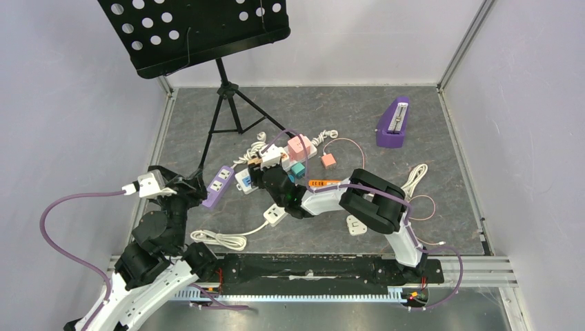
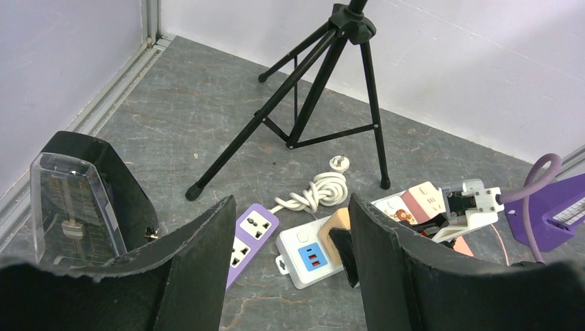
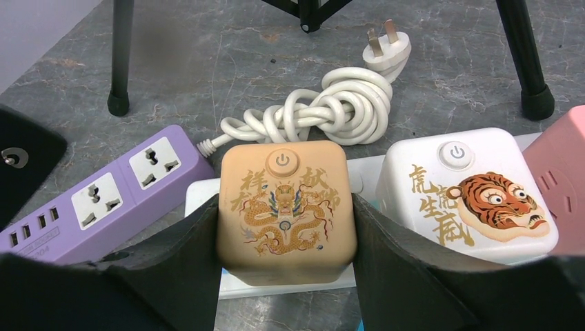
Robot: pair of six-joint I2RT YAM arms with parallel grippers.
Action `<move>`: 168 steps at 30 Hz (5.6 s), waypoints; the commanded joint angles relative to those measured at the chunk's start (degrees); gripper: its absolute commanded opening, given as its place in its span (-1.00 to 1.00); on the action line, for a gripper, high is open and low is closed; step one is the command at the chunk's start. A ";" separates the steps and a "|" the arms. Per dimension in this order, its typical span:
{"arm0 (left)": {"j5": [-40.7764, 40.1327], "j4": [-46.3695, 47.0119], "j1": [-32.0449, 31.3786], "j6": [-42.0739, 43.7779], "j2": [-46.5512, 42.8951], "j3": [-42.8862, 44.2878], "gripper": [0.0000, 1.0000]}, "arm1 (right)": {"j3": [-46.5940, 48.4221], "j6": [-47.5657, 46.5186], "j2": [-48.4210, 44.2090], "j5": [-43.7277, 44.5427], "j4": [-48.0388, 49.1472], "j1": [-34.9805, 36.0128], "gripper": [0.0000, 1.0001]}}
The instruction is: Insert the plug
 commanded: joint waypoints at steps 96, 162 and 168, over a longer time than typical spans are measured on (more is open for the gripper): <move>-2.59 -0.59 -0.07 -1.95 1.20 0.44 0.34 | 16.34 4.12 9.09 -12.34 -54.34 -3.19 -0.71; 33.36 5.24 -0.07 -11.20 24.37 -0.39 0.63 | -12.00 1.42 -34.73 -12.22 -48.91 -25.27 0.57; 33.17 5.05 -0.07 -12.35 24.52 -0.19 0.63 | -4.68 -1.78 -22.95 -13.31 -44.52 -27.00 0.49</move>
